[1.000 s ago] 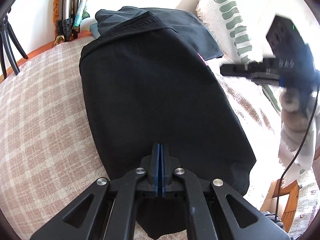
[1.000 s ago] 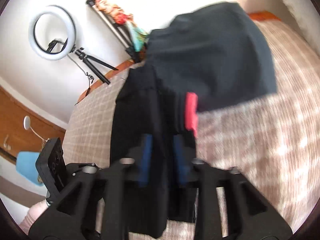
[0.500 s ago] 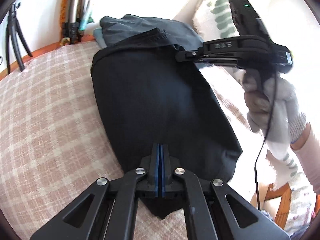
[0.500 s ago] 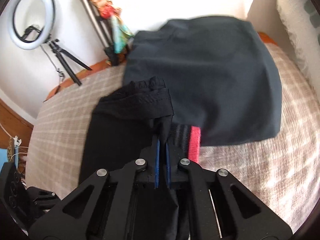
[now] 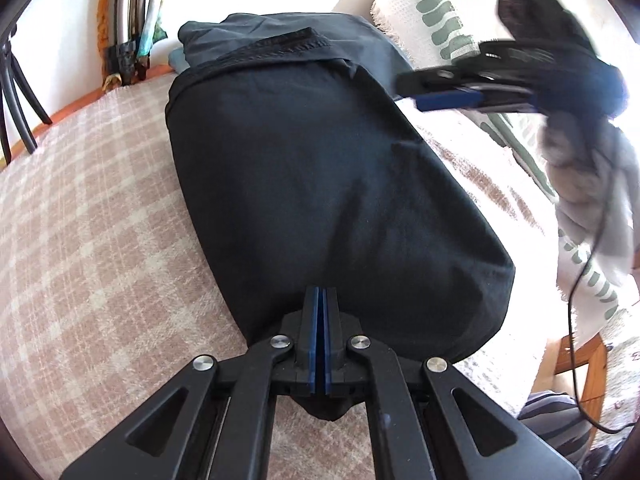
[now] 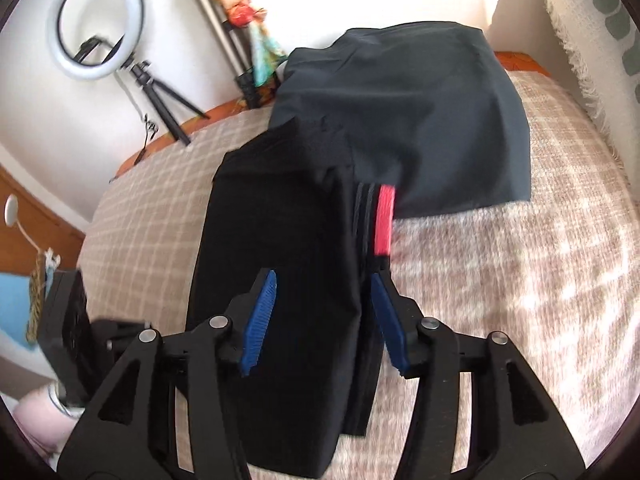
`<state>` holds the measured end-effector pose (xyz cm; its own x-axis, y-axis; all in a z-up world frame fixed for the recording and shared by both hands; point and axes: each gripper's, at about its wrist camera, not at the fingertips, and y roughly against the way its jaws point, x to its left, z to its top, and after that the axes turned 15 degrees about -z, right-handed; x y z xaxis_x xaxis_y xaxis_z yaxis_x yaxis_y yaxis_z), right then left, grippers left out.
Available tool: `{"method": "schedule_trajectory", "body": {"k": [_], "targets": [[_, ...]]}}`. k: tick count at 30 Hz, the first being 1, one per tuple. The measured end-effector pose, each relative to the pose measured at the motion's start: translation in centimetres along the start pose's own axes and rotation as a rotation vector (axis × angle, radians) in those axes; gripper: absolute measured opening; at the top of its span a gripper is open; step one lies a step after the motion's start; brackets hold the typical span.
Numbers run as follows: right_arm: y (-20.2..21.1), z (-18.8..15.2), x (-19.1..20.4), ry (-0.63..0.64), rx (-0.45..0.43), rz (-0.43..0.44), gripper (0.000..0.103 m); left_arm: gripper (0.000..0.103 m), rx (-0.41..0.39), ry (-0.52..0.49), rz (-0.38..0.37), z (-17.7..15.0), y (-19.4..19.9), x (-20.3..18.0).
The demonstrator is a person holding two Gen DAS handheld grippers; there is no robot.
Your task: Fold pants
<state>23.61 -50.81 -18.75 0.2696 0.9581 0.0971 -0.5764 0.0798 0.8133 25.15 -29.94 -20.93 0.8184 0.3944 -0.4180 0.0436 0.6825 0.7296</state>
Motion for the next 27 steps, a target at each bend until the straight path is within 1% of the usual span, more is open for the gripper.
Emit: {"method": "schedule_trajectory", "body": {"k": [3,6,8,10,12,15,18,19,20,21,22,23,25,26,27], "targets": [[0.0,-1.0,0.1,0.013,0.025,0.008,0.052,0.000,-0.008,0.027,-0.005,0.4,-0.4,0.2],[-0.4,-1.6,-0.1,0.012,0.047,0.018,0.052,0.000,-0.033,0.025,0.004,0.8,-0.9,0.4],[-0.9,-1.7,-0.3,0.011,0.057,0.007,0.052,0.000,-0.031,0.010,0.031,1.0,-1.1,-0.1],[-1.5,-1.7,-0.5,0.003,0.068,0.006,0.052,0.000,-0.023,-0.033,0.064,1.1,-1.3,-0.8],[-1.9,-1.8,-0.8,0.000,0.079,0.016,0.052,0.000,-0.048,-0.030,0.080,0.9,-1.0,-0.9],[-2.2,-1.9,-1.1,0.008,0.073,0.006,0.052,0.000,-0.086,-0.017,0.104,0.7,0.0,-0.6],[-2.6,-1.9,-1.6,0.009,0.077,0.008,0.055,0.000,-0.085,-0.035,0.123,0.9,0.7,-0.6],[-2.8,-1.8,-1.8,0.005,0.076,0.018,0.058,0.000,-0.078,-0.038,0.113,1.1,1.0,-0.5],[-2.8,-1.8,-1.9,0.004,0.077,0.033,0.067,0.000,-0.083,-0.031,0.113,1.3,1.3,-0.3],[-3.0,-1.7,-2.1,0.002,0.078,0.049,0.071,0.000,-0.100,-0.019,0.126,1.4,1.7,0.0],[-3.1,-1.7,-2.2,-0.001,0.077,0.059,0.080,0.000,-0.110,-0.007,0.130,1.5,2.0,0.2],[-3.3,-1.6,-2.2,-0.001,0.077,0.074,0.085,0.000,-0.107,0.011,0.125,1.6,2.1,0.7],[-3.7,-1.6,-2.3,-0.001,0.085,0.120,0.088,0.000,-0.089,0.045,0.106,1.7,2.1,1.6],[-3.9,-1.6,-2.2,0.005,0.093,0.138,0.093,0.000,-0.081,0.059,0.110,1.8,1.9,2.0],[-4.3,-1.6,-2.2,0.015,0.106,0.150,0.095,0.000,-0.074,0.075,0.108,1.9,1.7,2.4]]}}
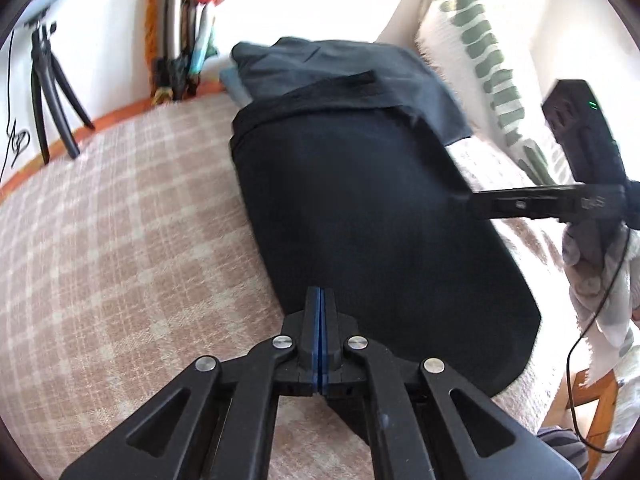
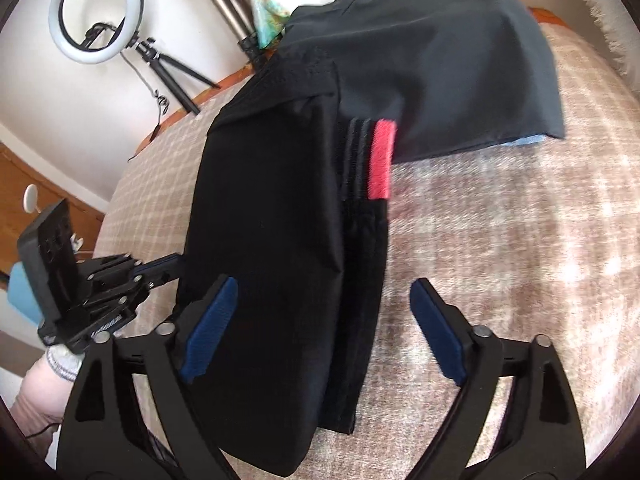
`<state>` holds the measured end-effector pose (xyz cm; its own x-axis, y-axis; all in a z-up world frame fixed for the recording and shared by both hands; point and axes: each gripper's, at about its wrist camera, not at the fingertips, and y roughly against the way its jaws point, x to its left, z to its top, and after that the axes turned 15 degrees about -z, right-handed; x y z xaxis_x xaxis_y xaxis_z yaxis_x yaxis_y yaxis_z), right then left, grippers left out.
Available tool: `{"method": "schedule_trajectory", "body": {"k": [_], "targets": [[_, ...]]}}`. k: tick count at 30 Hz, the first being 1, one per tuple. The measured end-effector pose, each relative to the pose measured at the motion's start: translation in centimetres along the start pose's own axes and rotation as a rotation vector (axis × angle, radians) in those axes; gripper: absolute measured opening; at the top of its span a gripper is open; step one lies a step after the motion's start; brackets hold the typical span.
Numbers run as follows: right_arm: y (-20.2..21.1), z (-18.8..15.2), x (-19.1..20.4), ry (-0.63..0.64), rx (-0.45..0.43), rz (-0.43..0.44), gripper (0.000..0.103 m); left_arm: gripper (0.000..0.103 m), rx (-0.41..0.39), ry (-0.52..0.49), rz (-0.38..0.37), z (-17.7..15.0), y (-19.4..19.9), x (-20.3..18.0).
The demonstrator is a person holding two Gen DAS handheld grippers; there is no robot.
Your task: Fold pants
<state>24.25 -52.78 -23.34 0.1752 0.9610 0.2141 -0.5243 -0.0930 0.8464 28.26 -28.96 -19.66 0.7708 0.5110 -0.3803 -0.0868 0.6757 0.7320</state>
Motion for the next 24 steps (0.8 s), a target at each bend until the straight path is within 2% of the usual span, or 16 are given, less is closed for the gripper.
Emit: {"method": "schedule_trajectory", "body": {"k": [1,5,7,8,9,10,11,12,13,15,16,21,24], "targets": [[-0.4,0.0,0.1,0.011,0.010,-0.006,0.100,0.000,0.009,0.023,-0.007,0.1,-0.3,0.5],[-1.9,0.0,0.6,0.052,0.028,-0.044,0.103,0.006,0.041,0.113,-0.035,0.3,-1.6,2.0],[-2.1,0.0,1.2,0.081,0.008,-0.059,0.103,0.010,0.036,0.106,-0.034,0.4,-1.8,2.0],[-2.2,0.0,1.5,0.094,0.004,-0.067,0.103,0.016,0.035,0.092,-0.030,0.5,-1.9,1.8],[-2.3,0.1,1.7,0.103,-0.001,-0.073,0.103,0.031,0.031,0.081,-0.033,0.4,-2.0,1.5],[-2.4,0.1,1.9,0.111,-0.008,-0.079,0.103,0.044,0.017,0.067,-0.067,0.4,-2.2,1.1],[-2.5,0.1,2.0,0.120,-0.014,-0.082,0.103,0.079,0.017,0.045,-0.122,0.3,-2.5,0.6],[-2.5,0.2,2.2,0.131,-0.017,-0.085,0.103,0.103,0.044,-0.004,-0.168,0.2,-3.0,-0.2],[-2.6,0.2,2.3,0.141,-0.020,-0.089,0.103,0.103,0.068,-0.050,-0.143,0.0,-3.6,-1.0],[-2.6,0.1,2.5,0.156,-0.026,-0.095,0.103,0.103,0.097,-0.143,-0.016,-0.4,-4.7,-2.8],[-2.6,0.2,2.5,0.160,-0.028,-0.095,0.103,0.103,0.084,-0.152,0.003,-0.5,-4.9,-3.1],[-2.4,0.4,1.7,0.140,-0.037,-0.043,0.103,0.102,0.018,-0.058,-0.054,-0.2,-3.9,-1.6],[-2.3,0.5,0.8,0.114,-0.042,0.003,0.102,0.102,-0.004,-0.021,-0.041,-0.3,-3.2,-0.2]]}}
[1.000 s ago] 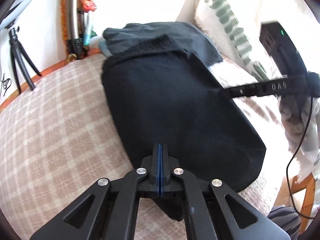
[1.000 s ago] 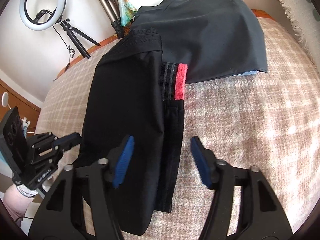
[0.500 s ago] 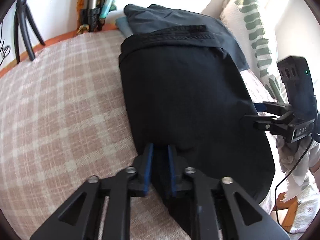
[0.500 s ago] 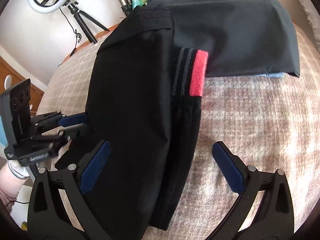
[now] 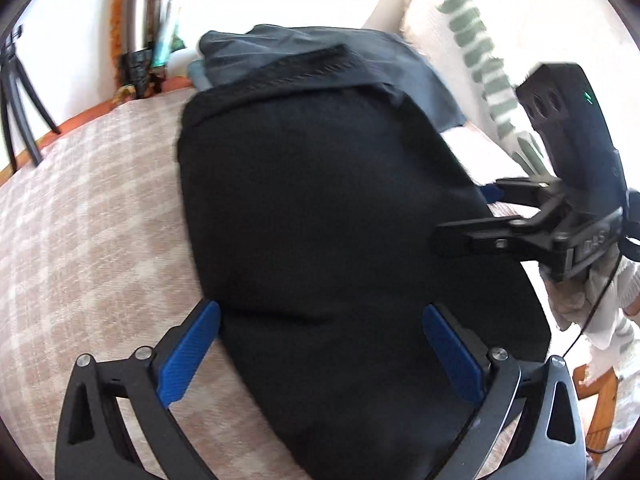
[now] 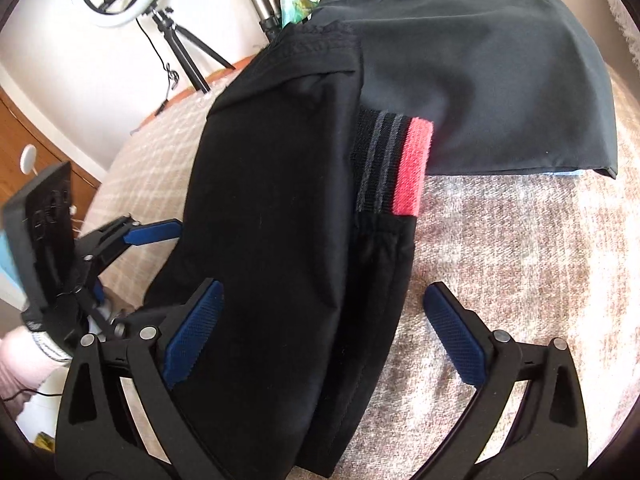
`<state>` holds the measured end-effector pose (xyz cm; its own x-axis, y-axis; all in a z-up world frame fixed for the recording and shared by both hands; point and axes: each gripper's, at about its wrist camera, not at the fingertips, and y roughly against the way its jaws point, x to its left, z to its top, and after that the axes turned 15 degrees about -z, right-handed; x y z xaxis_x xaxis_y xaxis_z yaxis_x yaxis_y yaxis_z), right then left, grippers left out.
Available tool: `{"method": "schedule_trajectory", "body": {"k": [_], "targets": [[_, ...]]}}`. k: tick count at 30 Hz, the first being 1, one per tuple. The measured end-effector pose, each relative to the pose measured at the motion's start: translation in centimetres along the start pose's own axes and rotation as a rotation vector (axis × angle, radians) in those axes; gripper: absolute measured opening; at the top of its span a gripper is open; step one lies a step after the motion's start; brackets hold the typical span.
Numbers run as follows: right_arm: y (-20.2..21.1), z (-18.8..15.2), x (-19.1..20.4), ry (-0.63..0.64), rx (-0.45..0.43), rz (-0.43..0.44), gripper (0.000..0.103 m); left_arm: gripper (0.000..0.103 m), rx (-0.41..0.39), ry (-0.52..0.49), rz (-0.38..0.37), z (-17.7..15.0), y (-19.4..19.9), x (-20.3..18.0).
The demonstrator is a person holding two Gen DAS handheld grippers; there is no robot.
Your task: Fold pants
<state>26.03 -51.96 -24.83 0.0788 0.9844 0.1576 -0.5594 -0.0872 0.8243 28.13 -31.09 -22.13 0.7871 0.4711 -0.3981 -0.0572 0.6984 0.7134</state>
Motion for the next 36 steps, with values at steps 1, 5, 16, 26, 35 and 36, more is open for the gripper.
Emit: {"method": "schedule_trajectory", "body": {"k": [1,5,16,26,35,36], "targets": [[0.0,0.0,-0.3,-0.010,0.000,0.015,0.101,0.102,-0.009,0.024,-0.009,0.0,0.3,0.8],[0.2,-0.2,-1.1,-0.013,0.007,0.047,0.089,0.087,-0.070,0.128,-0.059,0.2,1.4,3.0],[-0.5,0.0,-0.8,-0.076,0.036,0.133,0.037,0.021,-0.107,0.247,-0.087,0.8,2.2,6.0],[1.3,-0.2,0.0,-0.071,-0.008,0.105,0.019,0.005,-0.124,0.223,-0.056,1.1,2.9,4.9],[3.8,0.2,0.5,-0.057,-0.051,0.080,0.017,0.003,-0.156,0.162,-0.038,1.7,5.1,3.2],[4.2,0.1,0.3,-0.057,-0.059,0.079,0.017,0.003,-0.162,0.155,-0.037,1.9,5.3,2.9]]}}
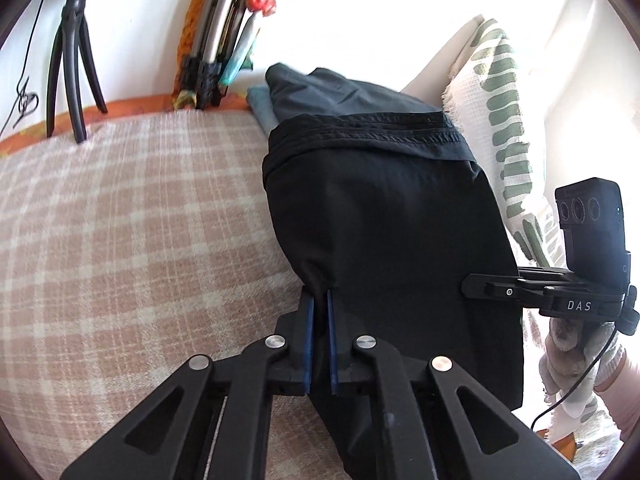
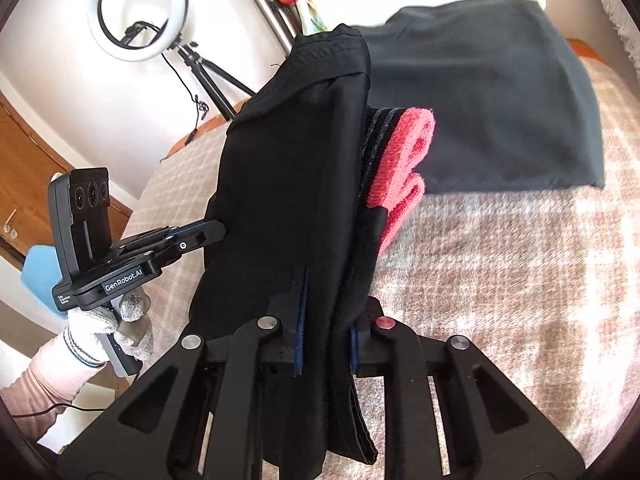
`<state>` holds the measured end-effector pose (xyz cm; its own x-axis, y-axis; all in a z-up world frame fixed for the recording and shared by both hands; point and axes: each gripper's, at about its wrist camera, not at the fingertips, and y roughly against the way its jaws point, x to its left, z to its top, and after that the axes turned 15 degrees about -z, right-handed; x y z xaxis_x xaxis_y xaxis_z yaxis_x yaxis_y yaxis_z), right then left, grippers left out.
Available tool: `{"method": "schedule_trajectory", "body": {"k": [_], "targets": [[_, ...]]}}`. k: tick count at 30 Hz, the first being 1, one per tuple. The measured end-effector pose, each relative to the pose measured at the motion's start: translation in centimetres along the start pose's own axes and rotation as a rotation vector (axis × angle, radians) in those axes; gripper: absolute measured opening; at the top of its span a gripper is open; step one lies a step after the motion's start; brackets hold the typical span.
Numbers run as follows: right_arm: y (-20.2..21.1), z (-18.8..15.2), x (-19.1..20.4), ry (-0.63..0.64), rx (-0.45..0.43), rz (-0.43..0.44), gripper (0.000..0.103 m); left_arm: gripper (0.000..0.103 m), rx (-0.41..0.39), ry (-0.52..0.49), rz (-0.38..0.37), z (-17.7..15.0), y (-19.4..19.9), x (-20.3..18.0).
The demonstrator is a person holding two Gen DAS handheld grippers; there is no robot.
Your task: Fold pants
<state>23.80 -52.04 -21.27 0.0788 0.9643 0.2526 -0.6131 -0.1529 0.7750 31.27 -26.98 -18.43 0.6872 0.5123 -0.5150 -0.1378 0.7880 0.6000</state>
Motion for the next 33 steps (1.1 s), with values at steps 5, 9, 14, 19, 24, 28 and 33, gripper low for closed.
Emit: {"method": "schedule_trajectory", "body": {"k": [5,9,14,19,24,28,33], "targets": [[2.3,1.3,0.3,0.016,-0.054,-0.015,0.016,0.003,-0.033,-0.039,-0.004,1.2,0.9,-1.4],[3.8,2.7,0.2,0.016,-0.093,-0.024,0.016,0.003,-0.058,-0.064,-0.009,2.8,1.4,-2.3],[5.8,4.9,-0.8,0.023,-0.142,-0.050,0.016,0.003,-0.074,-0.119,-0.002,6.0,1.5,-3.7],[7.2,8.2,-1.9,0.026,-0.177,-0.078,0.016,0.003,-0.099,-0.141,0.001,9.6,0.9,-4.7],[7.4,11.5,-3.7,0.021,-0.205,-0.102,0.016,0.003,-0.129,-0.174,0.013,12.7,-0.4,-5.7],[6.4,14.4,-4.7,0.033,-0.201,-0.125,0.016,0.003,-0.135,-0.190,0.027,15.2,-2.1,-6.3],[4.1,17.4,-6.3,0.029,-0.187,-0.148,0.016,0.003,-0.137,-0.182,0.039,17.5,-4.3,-5.8]]}}
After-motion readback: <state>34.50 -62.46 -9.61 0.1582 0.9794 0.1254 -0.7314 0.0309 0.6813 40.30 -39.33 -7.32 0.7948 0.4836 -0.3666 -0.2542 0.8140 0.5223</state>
